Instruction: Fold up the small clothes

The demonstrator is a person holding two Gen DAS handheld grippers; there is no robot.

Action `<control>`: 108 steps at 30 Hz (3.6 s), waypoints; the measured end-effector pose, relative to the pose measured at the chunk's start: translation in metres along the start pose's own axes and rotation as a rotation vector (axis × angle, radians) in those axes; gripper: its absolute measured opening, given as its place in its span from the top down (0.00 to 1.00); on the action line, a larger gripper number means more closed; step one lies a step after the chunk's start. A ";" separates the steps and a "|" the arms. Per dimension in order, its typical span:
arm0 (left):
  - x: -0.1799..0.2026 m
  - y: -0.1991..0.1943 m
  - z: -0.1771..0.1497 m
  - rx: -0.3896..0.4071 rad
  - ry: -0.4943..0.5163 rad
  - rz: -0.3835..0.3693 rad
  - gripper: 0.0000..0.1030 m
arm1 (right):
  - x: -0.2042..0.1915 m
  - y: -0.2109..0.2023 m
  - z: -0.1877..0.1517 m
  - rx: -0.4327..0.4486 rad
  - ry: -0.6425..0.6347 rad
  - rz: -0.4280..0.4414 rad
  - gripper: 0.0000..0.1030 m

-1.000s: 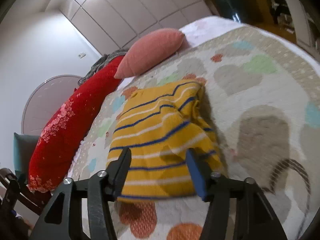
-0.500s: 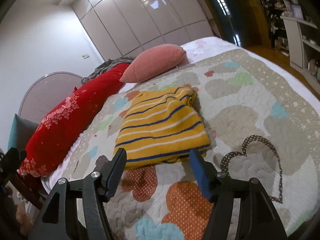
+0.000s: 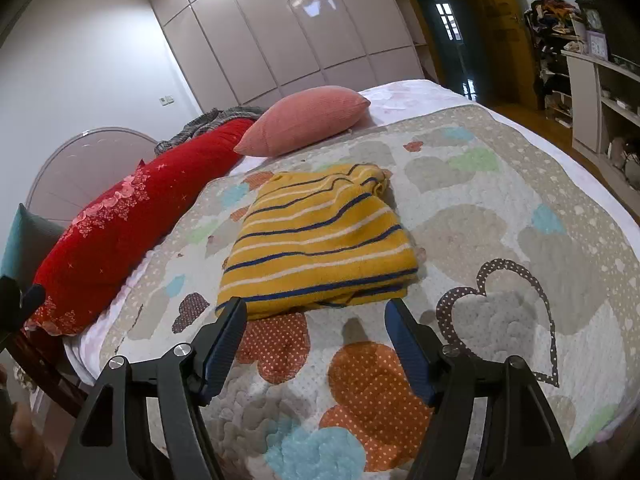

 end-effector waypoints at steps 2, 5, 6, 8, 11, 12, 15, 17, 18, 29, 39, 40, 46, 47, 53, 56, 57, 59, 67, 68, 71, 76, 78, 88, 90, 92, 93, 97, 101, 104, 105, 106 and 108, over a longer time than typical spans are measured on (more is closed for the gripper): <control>-0.003 -0.002 0.002 0.018 -0.006 0.015 0.00 | 0.000 0.000 0.000 0.001 -0.007 -0.001 0.26; 0.003 0.003 -0.007 -0.060 0.026 -0.018 0.00 | -0.004 -0.001 -0.001 0.003 -0.021 -0.003 0.25; 0.005 0.004 -0.009 -0.072 0.034 -0.026 0.00 | -0.005 -0.001 -0.001 0.003 -0.023 -0.001 0.25; 0.010 0.005 -0.014 -0.084 0.052 -0.032 0.00 | -0.006 0.000 -0.001 0.001 -0.026 -0.001 0.25; 0.016 0.010 -0.021 -0.111 0.091 -0.025 0.00 | -0.006 0.000 -0.003 -0.002 -0.031 -0.009 0.25; 0.017 0.012 -0.023 -0.118 0.097 -0.025 0.00 | -0.006 0.000 -0.003 -0.005 -0.032 -0.012 0.25; 0.018 0.017 -0.030 -0.150 0.112 -0.019 0.00 | -0.005 0.001 -0.004 -0.009 -0.033 -0.019 0.25; 0.020 0.020 -0.035 -0.171 0.126 -0.015 0.00 | -0.003 0.001 -0.005 -0.011 -0.030 -0.022 0.25; 0.021 0.022 -0.039 -0.185 0.135 -0.015 0.00 | -0.003 0.001 -0.005 -0.012 -0.029 -0.022 0.25; 0.023 0.027 -0.049 -0.233 0.141 -0.035 0.00 | 0.000 0.001 -0.006 -0.015 -0.021 -0.024 0.24; 0.022 0.034 -0.057 -0.262 0.146 -0.027 0.00 | 0.002 0.003 -0.009 -0.024 -0.021 -0.033 0.23; 0.021 0.036 -0.059 -0.267 0.145 -0.022 0.00 | 0.003 0.004 -0.009 -0.026 -0.022 -0.034 0.23; 0.014 0.041 -0.065 -0.284 0.149 0.025 0.00 | 0.005 0.005 -0.013 -0.036 -0.030 -0.056 0.23; 0.013 0.042 -0.066 -0.283 0.151 0.033 0.00 | 0.006 0.005 -0.013 -0.038 -0.032 -0.061 0.23; 0.010 0.041 -0.066 -0.270 0.173 0.067 0.00 | 0.006 0.006 -0.015 -0.043 -0.032 -0.069 0.22; 0.011 0.042 -0.069 -0.273 0.183 0.073 0.00 | 0.006 0.006 -0.015 -0.042 -0.040 -0.071 0.22; 0.011 0.041 -0.069 -0.274 0.181 0.074 0.00 | 0.005 0.006 -0.015 -0.042 -0.043 -0.072 0.22; 0.010 0.042 -0.070 -0.276 0.183 0.077 0.00 | 0.005 0.006 -0.016 -0.043 -0.050 -0.078 0.22; 0.009 0.044 -0.073 -0.287 0.176 0.076 0.00 | 0.005 0.006 -0.017 -0.047 -0.048 -0.085 0.21; 0.008 0.044 -0.074 -0.290 0.174 0.076 0.00 | 0.005 0.006 -0.017 -0.046 -0.049 -0.085 0.21; 0.007 0.047 -0.076 -0.299 0.173 0.080 0.00 | 0.005 0.006 -0.017 -0.049 -0.054 -0.088 0.21; 0.009 0.050 -0.081 -0.313 0.190 0.107 0.00 | 0.005 0.003 -0.018 -0.043 -0.080 -0.109 0.21; 0.009 0.051 -0.082 -0.307 0.210 0.133 0.00 | 0.005 0.001 -0.016 -0.036 -0.089 -0.121 0.20; -0.007 0.056 -0.093 -0.335 0.207 0.181 0.00 | 0.000 0.003 -0.019 -0.056 -0.107 -0.152 0.20; -0.012 0.057 -0.096 -0.343 0.214 0.205 0.00 | -0.004 0.004 -0.019 -0.057 -0.124 -0.153 0.20; -0.015 0.060 -0.099 -0.353 0.219 0.224 0.00 | -0.008 0.005 -0.020 -0.060 -0.142 -0.157 0.20; -0.017 0.061 -0.101 -0.359 0.222 0.233 0.00 | -0.009 0.006 -0.021 -0.062 -0.150 -0.160 0.20; -0.018 0.061 -0.105 -0.367 0.221 0.230 0.00 | -0.014 0.009 -0.023 -0.068 -0.175 -0.168 0.20; -0.016 0.061 -0.106 -0.368 0.223 0.220 0.00 | -0.016 0.008 -0.023 -0.066 -0.185 -0.170 0.19; -0.014 0.062 -0.107 -0.376 0.224 0.209 0.00 | -0.016 0.008 -0.022 -0.065 -0.186 -0.171 0.19; -0.013 0.063 -0.108 -0.379 0.224 0.207 0.00 | -0.016 0.008 -0.023 -0.065 -0.186 -0.172 0.19; -0.013 0.063 -0.109 -0.381 0.224 0.204 0.00 | -0.016 0.009 -0.023 -0.066 -0.186 -0.171 0.19; -0.011 0.065 -0.110 -0.389 0.221 0.193 0.00 | -0.015 0.008 -0.023 -0.067 -0.185 -0.173 0.19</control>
Point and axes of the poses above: each gripper's, at about its wrist camera, not at the fingertips, and y roughly the way its jaws point, x to its right, z to its top, the point moved 9 cm from there along y, roughly the way its jaws point, and after that the axes turned 12 degrees about z, right-handed, at the moved point
